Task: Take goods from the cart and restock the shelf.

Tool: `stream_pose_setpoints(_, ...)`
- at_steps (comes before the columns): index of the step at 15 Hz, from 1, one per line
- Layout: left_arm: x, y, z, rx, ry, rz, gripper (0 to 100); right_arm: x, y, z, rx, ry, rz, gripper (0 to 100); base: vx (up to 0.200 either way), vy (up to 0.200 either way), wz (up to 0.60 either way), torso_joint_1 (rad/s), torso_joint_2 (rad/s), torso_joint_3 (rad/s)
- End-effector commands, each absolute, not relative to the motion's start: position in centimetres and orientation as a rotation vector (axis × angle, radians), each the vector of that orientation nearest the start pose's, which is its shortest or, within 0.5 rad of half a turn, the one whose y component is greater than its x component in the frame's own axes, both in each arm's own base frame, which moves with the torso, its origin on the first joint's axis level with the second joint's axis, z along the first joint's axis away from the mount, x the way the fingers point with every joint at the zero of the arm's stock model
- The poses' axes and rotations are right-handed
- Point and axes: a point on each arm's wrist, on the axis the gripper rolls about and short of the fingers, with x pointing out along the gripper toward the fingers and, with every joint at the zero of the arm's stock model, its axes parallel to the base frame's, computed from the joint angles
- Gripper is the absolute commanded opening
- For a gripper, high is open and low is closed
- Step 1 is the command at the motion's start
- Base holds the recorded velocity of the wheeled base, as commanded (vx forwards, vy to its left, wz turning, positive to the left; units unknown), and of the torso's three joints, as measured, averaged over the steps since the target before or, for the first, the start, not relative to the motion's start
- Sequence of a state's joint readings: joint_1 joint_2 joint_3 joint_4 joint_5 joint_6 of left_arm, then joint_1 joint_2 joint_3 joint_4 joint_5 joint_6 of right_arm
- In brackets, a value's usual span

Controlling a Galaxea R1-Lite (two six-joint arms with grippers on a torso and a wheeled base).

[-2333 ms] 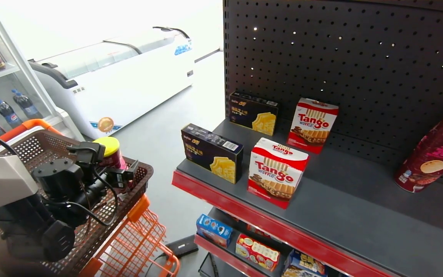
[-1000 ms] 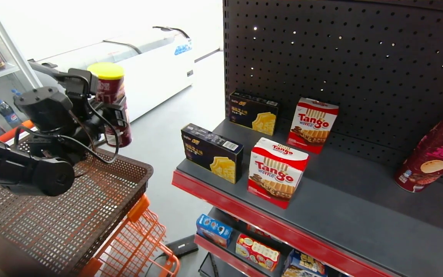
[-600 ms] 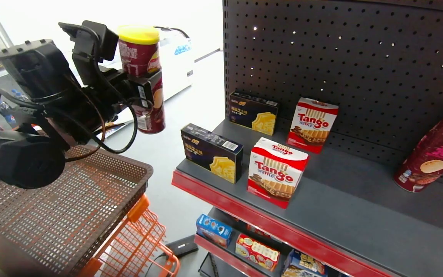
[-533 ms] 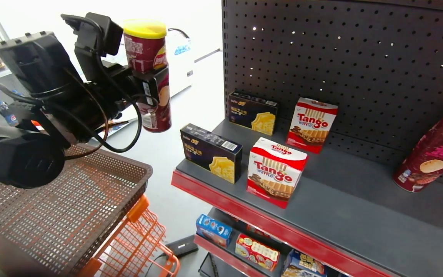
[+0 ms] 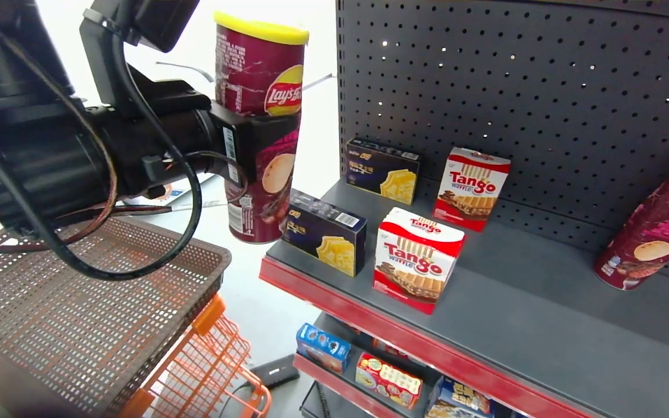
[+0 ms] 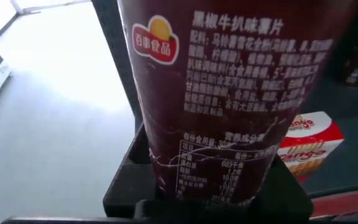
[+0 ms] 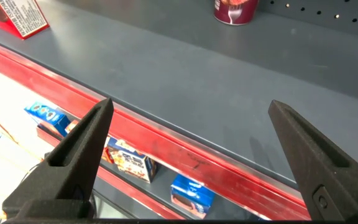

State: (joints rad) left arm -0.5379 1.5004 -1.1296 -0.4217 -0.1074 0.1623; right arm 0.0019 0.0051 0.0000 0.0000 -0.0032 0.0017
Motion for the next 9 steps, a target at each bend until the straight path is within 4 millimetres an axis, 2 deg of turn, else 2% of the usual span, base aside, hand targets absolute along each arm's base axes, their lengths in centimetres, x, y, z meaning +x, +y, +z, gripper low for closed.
stream_pose_setpoints(1, 21.5, -14.0, 31.6, 0.139, -0.13, -0.67, 0, -2.2, 0.0, 7.6, 0.002, 0.006, -0.002, 100, 0.0, 0.0, 0.0, 0.0, 0.0, 0.0)
stream_pose_setpoints(5, 20.0, -14.2, 29.9, 0.077, -0.057, -0.795, 0, -2.2, 0.0, 7.6, 0.002, 0.006, -0.002, 100, 0.0, 0.0, 0.0, 0.0, 0.0, 0.0)
stream_pose_setpoints(7, 19.8, -14.1, 30.4, 0.058, -0.105, -0.811, 0, -2.2, 0.0, 7.6, 0.002, 0.006, -0.002, 100, 0.0, 0.0, 0.0, 0.0, 0.0, 0.0)
stream_pose_setpoints(9, 19.6, -14.3, 29.7, 0.051, -0.088, -0.841, 0, -2.2, 0.0, 7.6, 0.002, 0.006, -0.002, 100, 0.0, 0.0, 0.0, 0.0, 0.0, 0.0)
